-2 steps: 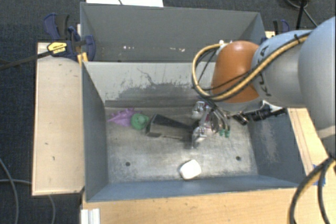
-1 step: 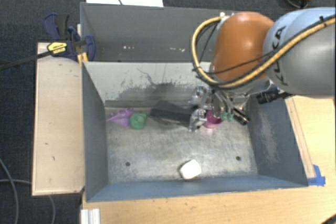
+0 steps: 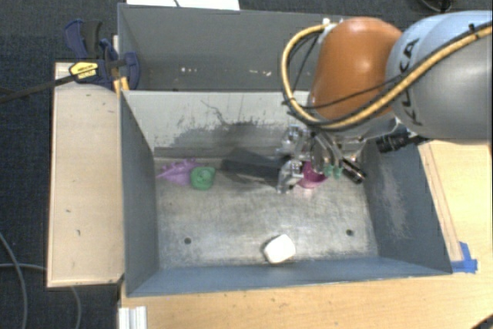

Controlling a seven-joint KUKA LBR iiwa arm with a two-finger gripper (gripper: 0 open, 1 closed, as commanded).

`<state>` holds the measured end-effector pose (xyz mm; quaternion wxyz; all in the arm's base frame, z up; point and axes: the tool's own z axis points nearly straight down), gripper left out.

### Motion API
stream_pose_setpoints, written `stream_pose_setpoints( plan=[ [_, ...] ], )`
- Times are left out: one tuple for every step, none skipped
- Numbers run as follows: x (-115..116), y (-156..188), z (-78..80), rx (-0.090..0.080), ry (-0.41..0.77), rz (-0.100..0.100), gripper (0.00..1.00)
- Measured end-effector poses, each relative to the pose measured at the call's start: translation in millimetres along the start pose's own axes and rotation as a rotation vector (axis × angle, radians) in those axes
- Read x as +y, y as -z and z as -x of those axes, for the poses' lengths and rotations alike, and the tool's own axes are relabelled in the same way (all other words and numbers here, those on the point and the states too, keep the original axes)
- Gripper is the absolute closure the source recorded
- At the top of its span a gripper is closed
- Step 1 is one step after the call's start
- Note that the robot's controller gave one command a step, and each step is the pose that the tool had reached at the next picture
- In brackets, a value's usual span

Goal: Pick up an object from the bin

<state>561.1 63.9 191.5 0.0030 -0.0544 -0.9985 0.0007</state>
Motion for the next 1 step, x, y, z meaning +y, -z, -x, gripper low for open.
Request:
stream_pose_setpoints(
  plan=[
    [10.0,29.2,-12.2,0.000,0.005,0.000,1.00]
  ],
)
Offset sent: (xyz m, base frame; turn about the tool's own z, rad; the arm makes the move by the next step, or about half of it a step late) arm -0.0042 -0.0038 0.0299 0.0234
